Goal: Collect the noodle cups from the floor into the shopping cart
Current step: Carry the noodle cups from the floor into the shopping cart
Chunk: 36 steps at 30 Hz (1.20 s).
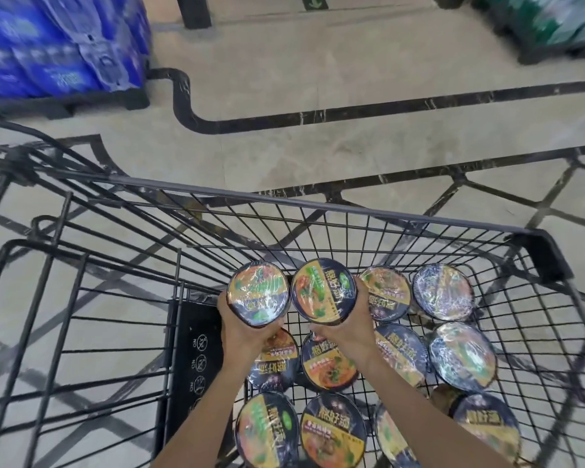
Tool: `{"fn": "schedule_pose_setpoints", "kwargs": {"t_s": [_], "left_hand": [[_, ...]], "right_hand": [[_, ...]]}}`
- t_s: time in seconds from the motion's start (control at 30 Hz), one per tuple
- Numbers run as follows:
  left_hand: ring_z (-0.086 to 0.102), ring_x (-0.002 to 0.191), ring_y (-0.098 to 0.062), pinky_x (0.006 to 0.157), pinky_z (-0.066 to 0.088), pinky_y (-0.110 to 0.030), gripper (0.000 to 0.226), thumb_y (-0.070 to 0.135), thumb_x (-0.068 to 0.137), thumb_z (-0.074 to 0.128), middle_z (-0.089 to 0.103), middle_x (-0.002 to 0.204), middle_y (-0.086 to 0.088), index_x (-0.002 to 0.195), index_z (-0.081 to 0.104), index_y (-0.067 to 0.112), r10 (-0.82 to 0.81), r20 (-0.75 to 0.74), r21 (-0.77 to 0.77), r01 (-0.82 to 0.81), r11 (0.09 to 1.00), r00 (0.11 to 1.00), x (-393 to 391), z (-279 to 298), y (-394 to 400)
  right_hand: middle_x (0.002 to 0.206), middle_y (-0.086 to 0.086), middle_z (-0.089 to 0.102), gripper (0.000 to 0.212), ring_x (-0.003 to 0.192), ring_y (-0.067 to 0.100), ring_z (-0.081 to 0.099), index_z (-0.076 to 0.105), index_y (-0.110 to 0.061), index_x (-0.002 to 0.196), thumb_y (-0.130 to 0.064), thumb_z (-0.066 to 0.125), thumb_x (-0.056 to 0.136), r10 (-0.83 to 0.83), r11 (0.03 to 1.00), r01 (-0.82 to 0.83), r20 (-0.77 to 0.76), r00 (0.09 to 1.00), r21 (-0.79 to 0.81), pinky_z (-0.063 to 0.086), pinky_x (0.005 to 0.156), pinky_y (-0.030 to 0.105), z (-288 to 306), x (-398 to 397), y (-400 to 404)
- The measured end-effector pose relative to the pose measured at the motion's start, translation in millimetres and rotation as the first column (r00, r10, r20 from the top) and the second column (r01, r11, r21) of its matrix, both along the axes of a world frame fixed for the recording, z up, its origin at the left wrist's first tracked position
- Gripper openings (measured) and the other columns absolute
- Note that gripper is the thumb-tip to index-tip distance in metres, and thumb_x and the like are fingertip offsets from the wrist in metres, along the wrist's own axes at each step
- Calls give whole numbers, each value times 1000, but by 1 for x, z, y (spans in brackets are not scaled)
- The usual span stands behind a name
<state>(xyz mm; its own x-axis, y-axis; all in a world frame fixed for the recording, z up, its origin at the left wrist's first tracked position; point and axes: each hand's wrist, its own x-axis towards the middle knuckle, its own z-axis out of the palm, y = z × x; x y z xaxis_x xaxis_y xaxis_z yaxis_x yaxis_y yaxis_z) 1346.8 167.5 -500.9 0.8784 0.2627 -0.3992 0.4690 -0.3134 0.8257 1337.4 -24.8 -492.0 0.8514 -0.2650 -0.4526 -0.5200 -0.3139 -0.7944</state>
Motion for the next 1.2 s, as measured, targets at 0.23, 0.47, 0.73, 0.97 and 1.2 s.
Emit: {"fn": "schedule_pose_setpoints", "kwargs": {"t_s": [0.23, 0.47, 0.73, 0.97, 1.2], "left_hand": [[24, 140, -24, 112, 24, -33, 124, 25, 60, 90, 20, 152, -13, 150, 7, 9, -124, -35, 135, 127, 983, 992, 6, 35, -2], [-21, 138, -11, 118, -7, -33, 87, 66, 81, 7, -16, 150, 3, 148, -10, 14, -764, -3, 661, 575, 483, 645, 15, 136, -15], [43, 130, -17, 103, 31, -46, 61, 47, 90, 36, 39, 144, -5, 139, 33, 11, -965, -87, 936, 352, 6, 246, 41, 237, -63], [39, 133, -17, 108, 28, -49, 62, 49, 91, 23, 44, 143, -5, 138, 35, 12, -992, -108, 973, 197, -119, -68, 37, 287, -144], [40, 135, -21, 114, 18, -49, 61, 46, 94, 31, 42, 146, -9, 139, 44, 6, -887, -47, 988, 112, -109, -459, -46, 324, -272]], "right_hand": [[157, -5, 12, 117, 141, 10, 16, 6, -27, 151, -34, 86, 66, 114, 991, -111, 38, 993, -75, 17, 116, 30, 36, -3, -6], [156, -16, -8, 71, 141, 1, -4, 5, -23, 152, -43, 45, 97, 544, 743, -442, 69, 836, -503, 3, 116, 26, 123, -10, -47], [159, -5, -10, 67, 146, 13, -10, 5, -18, 153, -40, 38, 99, 691, 429, -431, -20, 723, -794, 1, 121, 35, 229, -32, -102], [159, 1, 11, 62, 147, 18, 6, 22, -14, 151, -40, 35, 96, 517, 377, -236, -8, 856, -896, 11, 119, 42, 286, -123, -167], [150, 4, 39, 58, 139, 19, 34, 41, -15, 141, -43, 39, 90, 148, 301, -73, -29, 989, -951, 33, 110, 42, 325, -298, -217]]}}
